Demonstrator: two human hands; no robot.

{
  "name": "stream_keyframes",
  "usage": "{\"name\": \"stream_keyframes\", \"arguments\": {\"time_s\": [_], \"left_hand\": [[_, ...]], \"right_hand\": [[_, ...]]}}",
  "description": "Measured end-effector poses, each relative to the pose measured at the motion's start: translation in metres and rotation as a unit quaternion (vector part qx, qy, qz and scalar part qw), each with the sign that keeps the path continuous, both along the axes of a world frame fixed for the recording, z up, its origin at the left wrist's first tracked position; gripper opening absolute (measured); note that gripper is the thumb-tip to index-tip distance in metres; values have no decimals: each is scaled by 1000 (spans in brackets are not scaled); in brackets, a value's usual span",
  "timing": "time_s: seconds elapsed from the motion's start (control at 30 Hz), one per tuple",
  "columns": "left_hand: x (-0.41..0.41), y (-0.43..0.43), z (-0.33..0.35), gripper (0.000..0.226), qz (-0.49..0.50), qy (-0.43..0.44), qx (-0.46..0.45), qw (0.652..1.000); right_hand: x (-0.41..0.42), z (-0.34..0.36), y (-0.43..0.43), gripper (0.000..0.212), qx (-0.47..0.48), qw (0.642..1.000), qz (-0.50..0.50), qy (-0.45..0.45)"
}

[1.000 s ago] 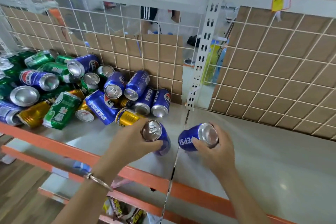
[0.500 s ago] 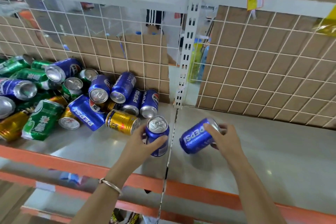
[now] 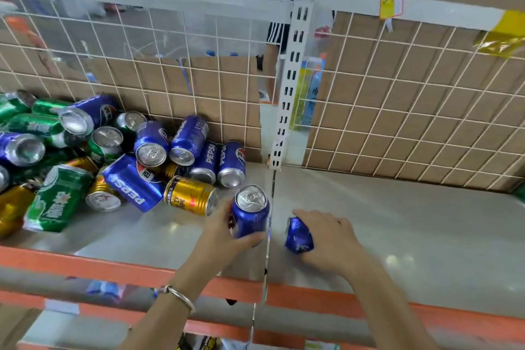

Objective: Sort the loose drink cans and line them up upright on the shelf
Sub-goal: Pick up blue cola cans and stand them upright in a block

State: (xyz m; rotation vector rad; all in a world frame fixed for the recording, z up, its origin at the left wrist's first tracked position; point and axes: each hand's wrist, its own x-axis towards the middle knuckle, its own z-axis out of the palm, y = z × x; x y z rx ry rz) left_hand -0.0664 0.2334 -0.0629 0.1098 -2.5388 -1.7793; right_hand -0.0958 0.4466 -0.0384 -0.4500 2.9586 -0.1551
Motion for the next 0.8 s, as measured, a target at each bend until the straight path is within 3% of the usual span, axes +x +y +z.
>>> {"name": "stream_keyframes", "arguments": {"time_s": [0.1,0.17,0.2,0.27,0.3,0.33,0.4,0.53,0.6,0.67,0.73,0.8], "left_hand": [[-5,2,-6,73,-2,0,21,1000],[-11,5,-7,70,-7,-2,18,1000],[-14,9,-7,65,-17,-13,25,999],[-17,23,-4,45,-35,-56,74,995],[-18,31,-2,33,-43,-75,106,991],[-18,41,-1,26,-54,-94,140,984],[-20,60,2,25,-80,-131,201,968],[-12,95,15,29,-190,-171,203,945],[-4,113,24,26,-236,-198,236,922],[4,135,35,40,-277,-225,272,893],[11,159,45,44,-287,-262,335,858],[21,187,55,45,-284,-302,403,816]], "right_hand": [[-3,-5,-10,68,11,997,-64,37],[-2,-4,-5,68,-97,987,-122,34],[0,-2,-2,67,-220,960,-174,23],[7,4,5,56,-480,833,-273,-26],[13,6,7,51,-562,768,-303,-45],[20,7,11,47,-602,729,-321,-53],[36,11,15,42,-624,705,-333,-62],[60,16,37,33,-617,700,-358,-31],[69,23,55,41,-668,632,-390,-47],[80,31,79,47,-722,544,-417,-95],[92,39,106,43,-772,463,-413,-141],[106,44,135,39,-813,406,-386,-160]]}}
